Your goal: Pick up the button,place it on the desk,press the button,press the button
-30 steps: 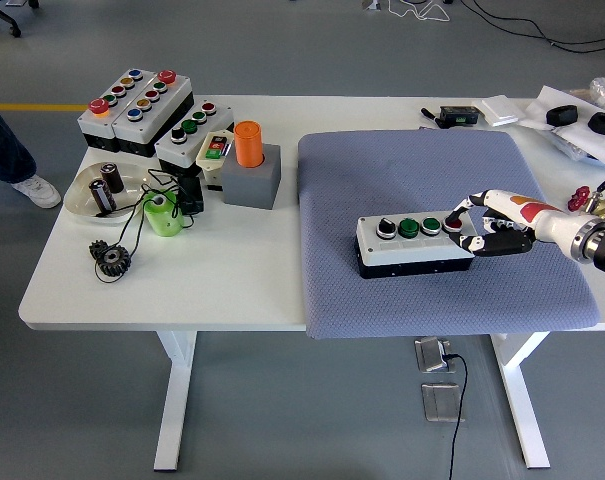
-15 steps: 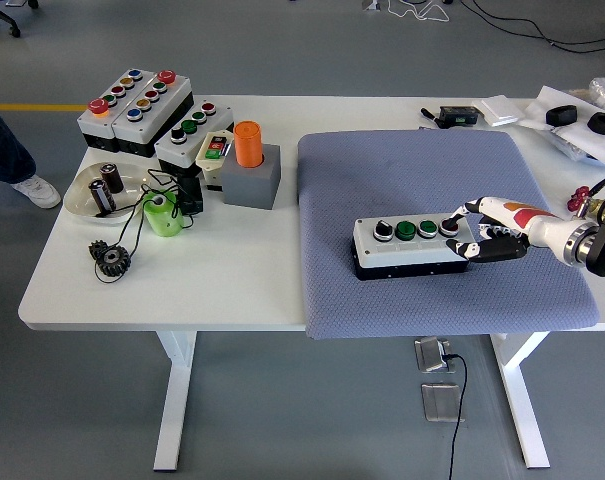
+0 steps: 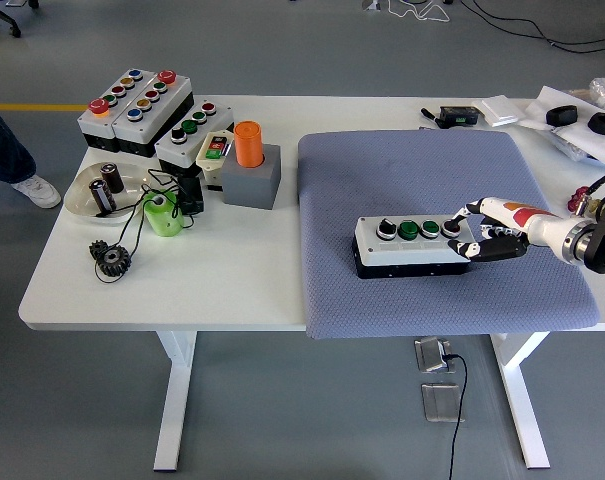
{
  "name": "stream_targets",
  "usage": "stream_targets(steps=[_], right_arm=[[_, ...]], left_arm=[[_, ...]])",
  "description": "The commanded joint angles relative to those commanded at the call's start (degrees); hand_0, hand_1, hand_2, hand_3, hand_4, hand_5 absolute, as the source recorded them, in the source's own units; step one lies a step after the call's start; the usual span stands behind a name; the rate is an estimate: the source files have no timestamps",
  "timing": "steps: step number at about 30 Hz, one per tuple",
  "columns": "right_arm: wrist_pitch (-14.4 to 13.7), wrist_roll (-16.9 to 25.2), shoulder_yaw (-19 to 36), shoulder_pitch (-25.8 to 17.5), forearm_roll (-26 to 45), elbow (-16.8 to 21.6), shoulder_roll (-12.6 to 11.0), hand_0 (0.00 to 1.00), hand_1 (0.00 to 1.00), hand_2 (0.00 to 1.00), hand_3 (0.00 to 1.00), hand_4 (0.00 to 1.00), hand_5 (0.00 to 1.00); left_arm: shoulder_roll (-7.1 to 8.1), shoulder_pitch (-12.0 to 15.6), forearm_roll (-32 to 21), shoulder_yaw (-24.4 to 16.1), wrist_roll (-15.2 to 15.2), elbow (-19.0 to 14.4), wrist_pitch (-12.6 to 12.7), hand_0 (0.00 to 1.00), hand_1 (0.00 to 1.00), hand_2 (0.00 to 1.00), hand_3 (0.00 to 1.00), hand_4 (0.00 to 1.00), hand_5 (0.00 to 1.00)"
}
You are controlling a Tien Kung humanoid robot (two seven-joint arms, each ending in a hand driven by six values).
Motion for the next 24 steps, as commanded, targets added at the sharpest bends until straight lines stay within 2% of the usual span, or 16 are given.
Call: stream_targets(steps=[4, 14, 24], right_arm=[[-0.2, 0.0, 0.8, -0.1, -0.2, 0.4, -0.2, 0.078, 0.002, 0.036, 0.706, 0.644, 0.608], [-1.7, 0.5, 6.2, -0.2, -1.0, 4.4, -1.1, 0.078, 0.002, 0.036, 0.706, 0.643, 0.611], [-1.6, 0.2, 3.9, 0.1, -0.9, 3.6, 0.4, 0.079, 0.002, 0.036, 0.705, 0.642, 0.616]], left_arm=[[0.02, -0.1, 0.0, -0.1, 0.0, 0.0, 0.0, 0.655, 0.701, 0.722, 0.512, 0.321, 0.972], [0.12, -0.4, -0.3, 0.0, 0.0, 0.0, 0.0, 0.655, 0.701, 0.722, 0.511, 0.319, 0.969], [0.15, -0.6, -0.4, 0.0, -0.1, 0.0, 0.1, 0.654, 0.701, 0.722, 0.511, 0.32, 0.969]])
